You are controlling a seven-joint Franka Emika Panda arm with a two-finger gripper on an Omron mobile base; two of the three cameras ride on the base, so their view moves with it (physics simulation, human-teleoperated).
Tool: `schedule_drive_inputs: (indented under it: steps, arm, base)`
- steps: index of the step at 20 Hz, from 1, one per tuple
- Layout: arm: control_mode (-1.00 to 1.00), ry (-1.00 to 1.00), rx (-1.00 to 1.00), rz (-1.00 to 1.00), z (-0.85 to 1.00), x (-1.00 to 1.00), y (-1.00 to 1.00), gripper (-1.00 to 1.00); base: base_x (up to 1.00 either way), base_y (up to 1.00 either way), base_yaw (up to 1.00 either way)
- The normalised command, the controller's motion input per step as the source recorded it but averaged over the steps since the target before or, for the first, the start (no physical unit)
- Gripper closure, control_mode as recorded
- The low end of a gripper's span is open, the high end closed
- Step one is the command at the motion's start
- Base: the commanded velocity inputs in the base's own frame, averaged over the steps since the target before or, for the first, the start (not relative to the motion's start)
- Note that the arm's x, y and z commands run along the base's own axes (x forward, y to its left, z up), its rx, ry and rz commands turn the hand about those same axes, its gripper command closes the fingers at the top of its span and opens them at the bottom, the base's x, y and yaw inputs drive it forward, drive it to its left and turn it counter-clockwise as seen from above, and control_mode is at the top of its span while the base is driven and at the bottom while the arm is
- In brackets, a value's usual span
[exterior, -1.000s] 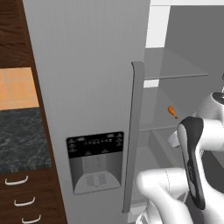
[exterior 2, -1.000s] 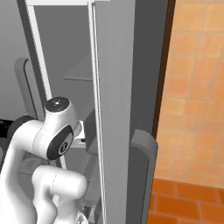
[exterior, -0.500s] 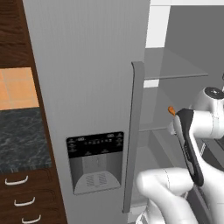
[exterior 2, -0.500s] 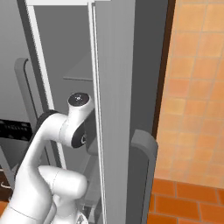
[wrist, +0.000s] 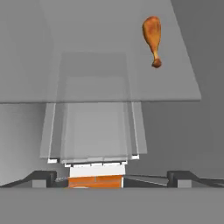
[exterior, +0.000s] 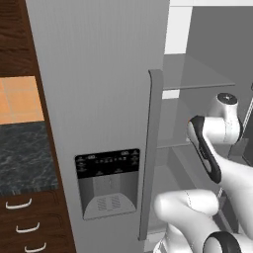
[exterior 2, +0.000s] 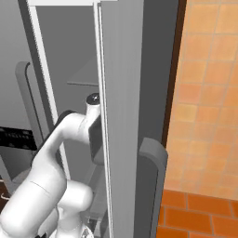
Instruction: Place one avocado and one chicken drumstick in each tupperware on the nearby counter, to pack two identical lunches.
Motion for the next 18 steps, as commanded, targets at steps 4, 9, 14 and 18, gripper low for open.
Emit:
schedule_drive_inputs:
  steps: [4,9,14,18]
  arm:
    - [-1.0,-0.03,0.0,-0.31,-0.29,0.4,-0.19,-1.0]
    - [-1.0,-0.09,0.0,-0.25,-0.28,0.47,-0.31,-1.0]
    - [-1.0,-0.06,0.0,-0.17,-0.16,0.59,-0.36,-1.0]
    - [-1.0,-0.02,0.0,-0.12,-0.05,0.52,-0.25,-1.0]
  base:
    - [0.0,0.0,0.0]
    - [0.0,0.0,0.0]
    - [0.0,0.0,0.0]
    - [0.0,0.0,0.0]
